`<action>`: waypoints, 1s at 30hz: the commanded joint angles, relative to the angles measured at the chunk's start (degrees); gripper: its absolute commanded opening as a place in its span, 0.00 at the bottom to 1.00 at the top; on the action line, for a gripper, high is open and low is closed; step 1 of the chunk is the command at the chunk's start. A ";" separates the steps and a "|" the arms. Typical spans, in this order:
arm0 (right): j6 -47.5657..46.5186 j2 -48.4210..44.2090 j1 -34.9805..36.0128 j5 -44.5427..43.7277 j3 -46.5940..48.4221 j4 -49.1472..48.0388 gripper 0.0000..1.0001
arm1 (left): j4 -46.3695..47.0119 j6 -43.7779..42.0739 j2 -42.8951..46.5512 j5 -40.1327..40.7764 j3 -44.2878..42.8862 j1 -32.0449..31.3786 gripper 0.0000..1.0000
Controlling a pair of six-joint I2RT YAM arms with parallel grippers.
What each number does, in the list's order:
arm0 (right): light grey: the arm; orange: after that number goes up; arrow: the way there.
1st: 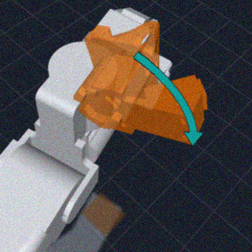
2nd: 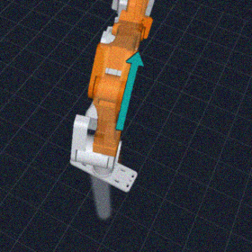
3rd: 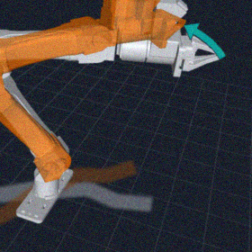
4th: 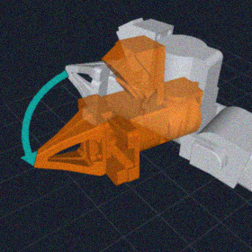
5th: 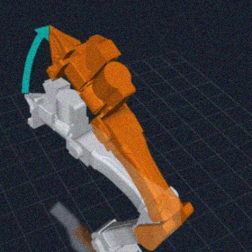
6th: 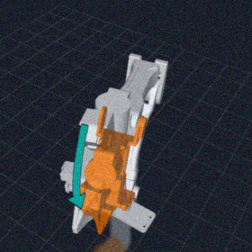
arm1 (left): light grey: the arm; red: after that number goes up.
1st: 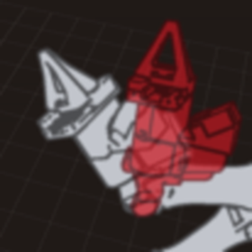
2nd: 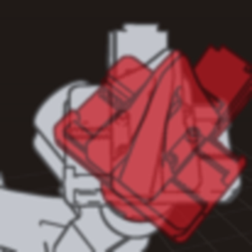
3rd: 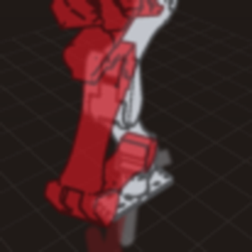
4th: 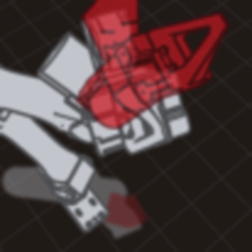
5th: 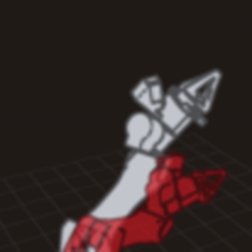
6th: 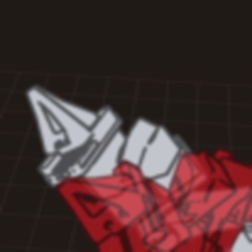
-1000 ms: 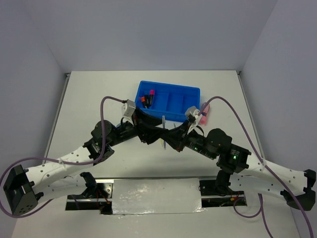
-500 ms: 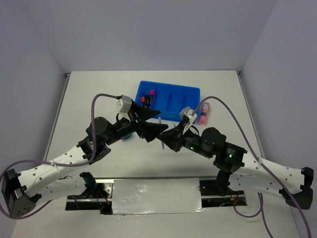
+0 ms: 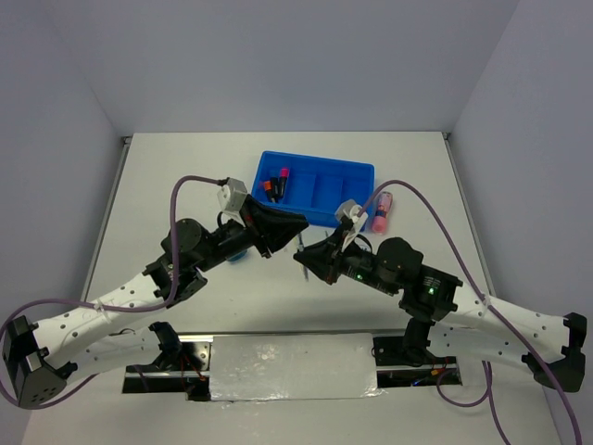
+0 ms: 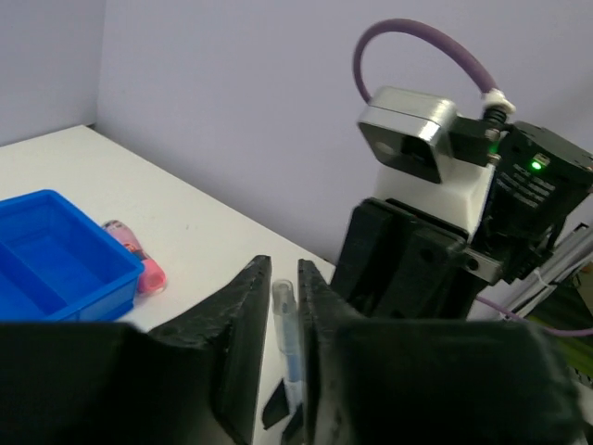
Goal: Sort the stationery into containers
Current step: Close the pen cap on the pen.
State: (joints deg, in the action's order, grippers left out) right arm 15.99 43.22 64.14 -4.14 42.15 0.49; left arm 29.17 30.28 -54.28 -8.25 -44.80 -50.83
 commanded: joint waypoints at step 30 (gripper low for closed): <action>-10.28 19.26 -6.92 3.79 42.92 -2.07 0.00 | 9.41 6.63 -0.38 -5.82 17.02 -4.71 0.00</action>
State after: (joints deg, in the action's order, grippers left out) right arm 5.23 62.63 59.35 4.08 73.69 26.37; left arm 53.12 33.85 -50.76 -0.78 -33.93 -50.43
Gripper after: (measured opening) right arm 0.177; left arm 0.186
